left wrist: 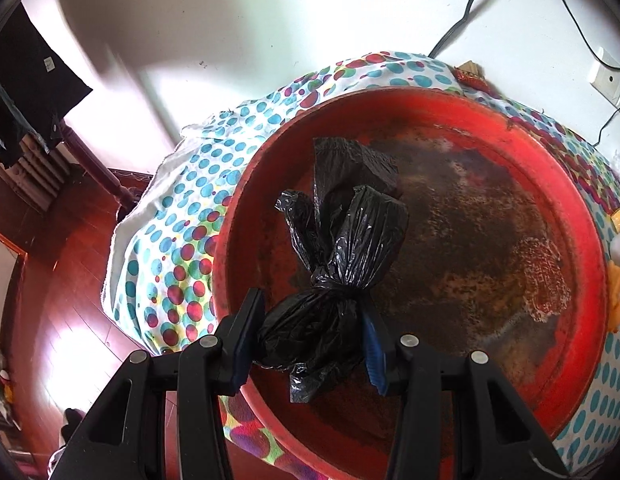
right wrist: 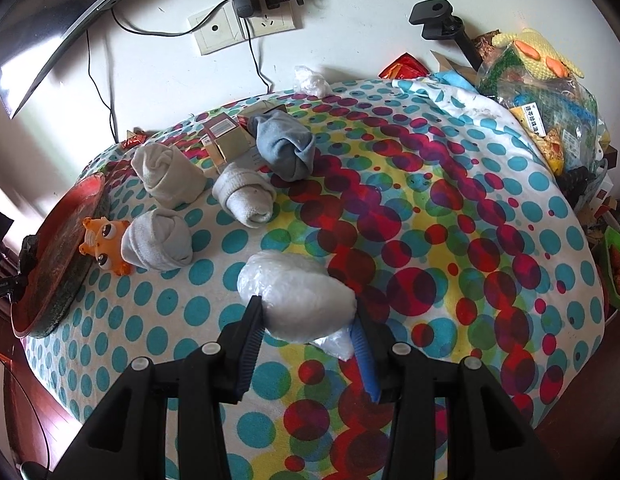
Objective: Organize objects
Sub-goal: 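Carry the black bag with the left gripper into the red tray and release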
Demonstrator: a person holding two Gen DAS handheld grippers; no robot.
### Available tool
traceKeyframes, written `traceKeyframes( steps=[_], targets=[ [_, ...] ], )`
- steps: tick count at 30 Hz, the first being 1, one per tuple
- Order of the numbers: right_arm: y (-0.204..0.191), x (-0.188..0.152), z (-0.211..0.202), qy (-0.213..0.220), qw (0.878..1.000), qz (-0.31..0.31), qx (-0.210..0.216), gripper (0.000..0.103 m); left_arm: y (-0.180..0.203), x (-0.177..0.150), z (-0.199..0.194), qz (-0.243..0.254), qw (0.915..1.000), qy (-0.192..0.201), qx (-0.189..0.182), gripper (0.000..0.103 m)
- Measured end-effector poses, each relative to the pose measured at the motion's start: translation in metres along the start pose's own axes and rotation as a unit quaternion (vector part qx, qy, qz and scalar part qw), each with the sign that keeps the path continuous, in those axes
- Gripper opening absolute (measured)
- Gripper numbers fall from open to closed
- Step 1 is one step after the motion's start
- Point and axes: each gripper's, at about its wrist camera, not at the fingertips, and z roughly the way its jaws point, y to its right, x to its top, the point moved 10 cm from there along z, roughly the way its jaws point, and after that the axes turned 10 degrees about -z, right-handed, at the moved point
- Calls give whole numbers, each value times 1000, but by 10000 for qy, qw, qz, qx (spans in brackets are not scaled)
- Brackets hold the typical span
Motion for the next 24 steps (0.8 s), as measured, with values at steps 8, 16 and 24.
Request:
traceKeyframes(
  steps=[8,16,24],
  targets=[
    [-8,4,-1,-35,9999,-121,-108,43,-2,5,10,-41,10000,8,-85,44],
    [-19,9,-3,-44,9997,-204,-136,43,2,3,18,-138,9994,-103,-310,45],
    [-28,10,-4,-44,9995,-271,-157,43,11,4,8,-57,9994,93,-328,83]
  ],
)
